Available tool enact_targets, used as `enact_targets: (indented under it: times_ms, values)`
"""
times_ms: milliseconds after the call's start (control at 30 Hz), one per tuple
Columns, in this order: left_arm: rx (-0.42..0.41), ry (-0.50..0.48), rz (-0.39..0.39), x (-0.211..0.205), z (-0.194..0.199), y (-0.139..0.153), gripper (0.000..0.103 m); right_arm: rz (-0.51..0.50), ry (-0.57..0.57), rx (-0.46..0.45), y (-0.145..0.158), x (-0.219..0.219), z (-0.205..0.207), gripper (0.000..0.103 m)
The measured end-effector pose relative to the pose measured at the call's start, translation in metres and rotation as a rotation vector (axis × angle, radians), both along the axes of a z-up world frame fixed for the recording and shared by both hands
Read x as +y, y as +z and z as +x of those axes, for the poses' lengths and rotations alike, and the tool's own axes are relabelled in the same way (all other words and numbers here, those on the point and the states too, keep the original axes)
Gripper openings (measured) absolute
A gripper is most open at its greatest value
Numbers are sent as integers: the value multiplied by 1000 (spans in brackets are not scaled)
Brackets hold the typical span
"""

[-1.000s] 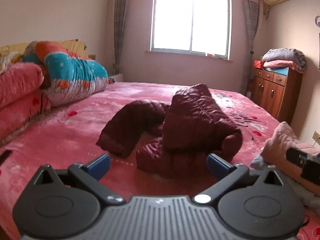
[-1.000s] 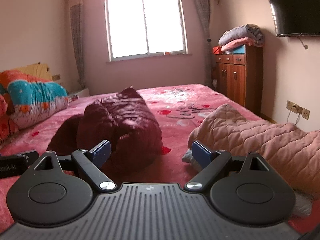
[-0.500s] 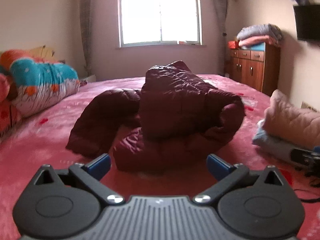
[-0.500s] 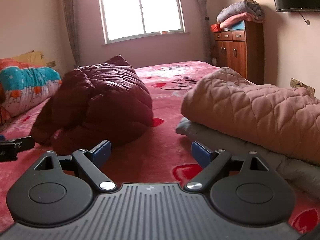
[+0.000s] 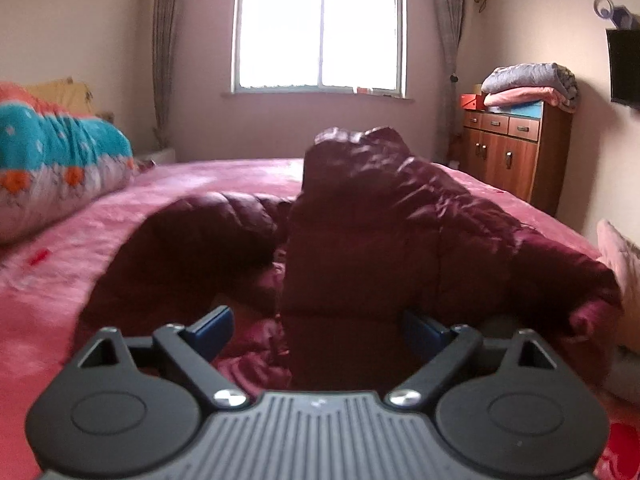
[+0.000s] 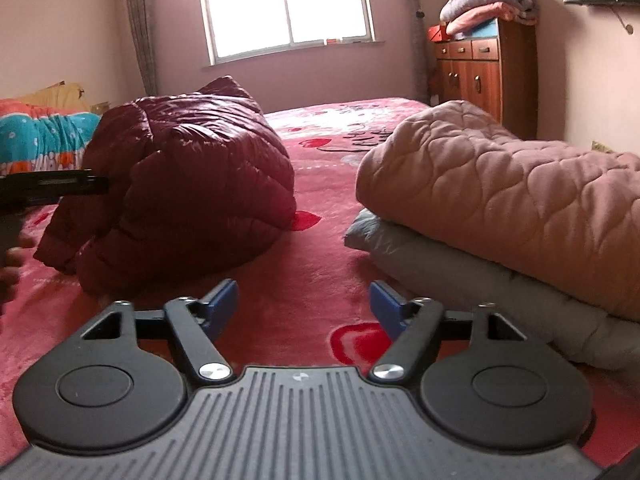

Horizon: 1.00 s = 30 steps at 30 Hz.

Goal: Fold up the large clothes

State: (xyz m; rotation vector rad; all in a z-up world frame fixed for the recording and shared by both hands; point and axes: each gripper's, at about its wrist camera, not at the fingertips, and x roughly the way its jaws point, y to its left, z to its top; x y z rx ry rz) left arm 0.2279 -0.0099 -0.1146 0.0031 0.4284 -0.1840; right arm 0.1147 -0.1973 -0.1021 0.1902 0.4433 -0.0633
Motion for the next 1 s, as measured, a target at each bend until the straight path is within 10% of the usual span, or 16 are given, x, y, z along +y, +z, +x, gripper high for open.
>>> enact_targets:
  times_ms: [233,600,1000]
  values:
    - [67,-85,-72,-13,21,-10,78,10,11,16,-5,-2,5,103]
    - [96,-239,-62,-42,7,-8,15,121,-51,-2,-4,-24,5,103]
    - [72,-411,-26,-62,-49,-7,16,141,-123,-34,2,-47,-3,103]
